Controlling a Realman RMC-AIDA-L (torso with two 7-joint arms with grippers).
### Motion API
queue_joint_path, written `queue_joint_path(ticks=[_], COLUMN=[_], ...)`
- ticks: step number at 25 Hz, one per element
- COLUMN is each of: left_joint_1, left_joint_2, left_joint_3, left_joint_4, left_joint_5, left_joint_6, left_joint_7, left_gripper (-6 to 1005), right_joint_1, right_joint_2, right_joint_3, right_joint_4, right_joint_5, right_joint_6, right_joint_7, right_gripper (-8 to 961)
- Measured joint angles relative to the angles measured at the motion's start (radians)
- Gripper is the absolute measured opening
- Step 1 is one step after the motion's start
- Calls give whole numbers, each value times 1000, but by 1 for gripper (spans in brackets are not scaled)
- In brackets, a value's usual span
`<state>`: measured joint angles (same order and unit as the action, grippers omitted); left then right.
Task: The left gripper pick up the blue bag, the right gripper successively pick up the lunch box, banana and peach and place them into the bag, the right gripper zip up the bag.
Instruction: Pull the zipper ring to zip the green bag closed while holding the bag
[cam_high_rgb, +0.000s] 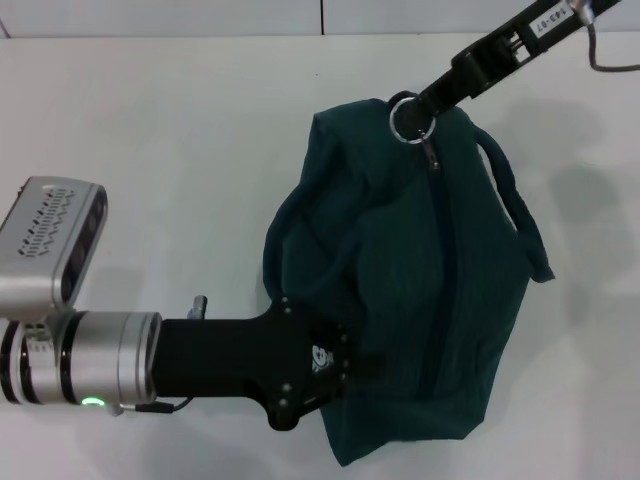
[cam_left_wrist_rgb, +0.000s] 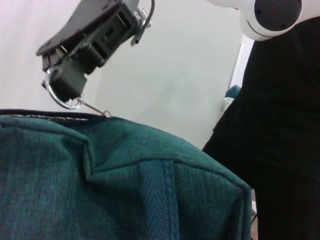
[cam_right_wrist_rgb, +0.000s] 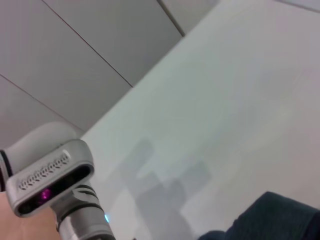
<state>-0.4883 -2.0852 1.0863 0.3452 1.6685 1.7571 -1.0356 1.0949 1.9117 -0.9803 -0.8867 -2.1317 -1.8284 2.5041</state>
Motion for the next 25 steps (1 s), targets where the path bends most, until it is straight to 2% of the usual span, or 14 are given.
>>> queue_joint_path(ticks=[5,13,25], left_joint_1=[0,-10,-5], left_joint_2=[1,2,2], left_joint_3=[19,27,39], left_joint_4=[0,11,48], left_joint_5=[1,33,103], left_joint_6=[1,1,32], left_joint_7=[14,24,32], left_gripper=[79,79,81], right_joint_1=[-36,-91,-164], right_joint_2=[19,24,55], right_joint_3=[4,5,-4], right_joint_4=[-17,-62,-96], right_joint_5=[36,102,102], right_joint_6=[11,46,158], right_joint_7=[-33,-57,-117], right_gripper=[15,16,19])
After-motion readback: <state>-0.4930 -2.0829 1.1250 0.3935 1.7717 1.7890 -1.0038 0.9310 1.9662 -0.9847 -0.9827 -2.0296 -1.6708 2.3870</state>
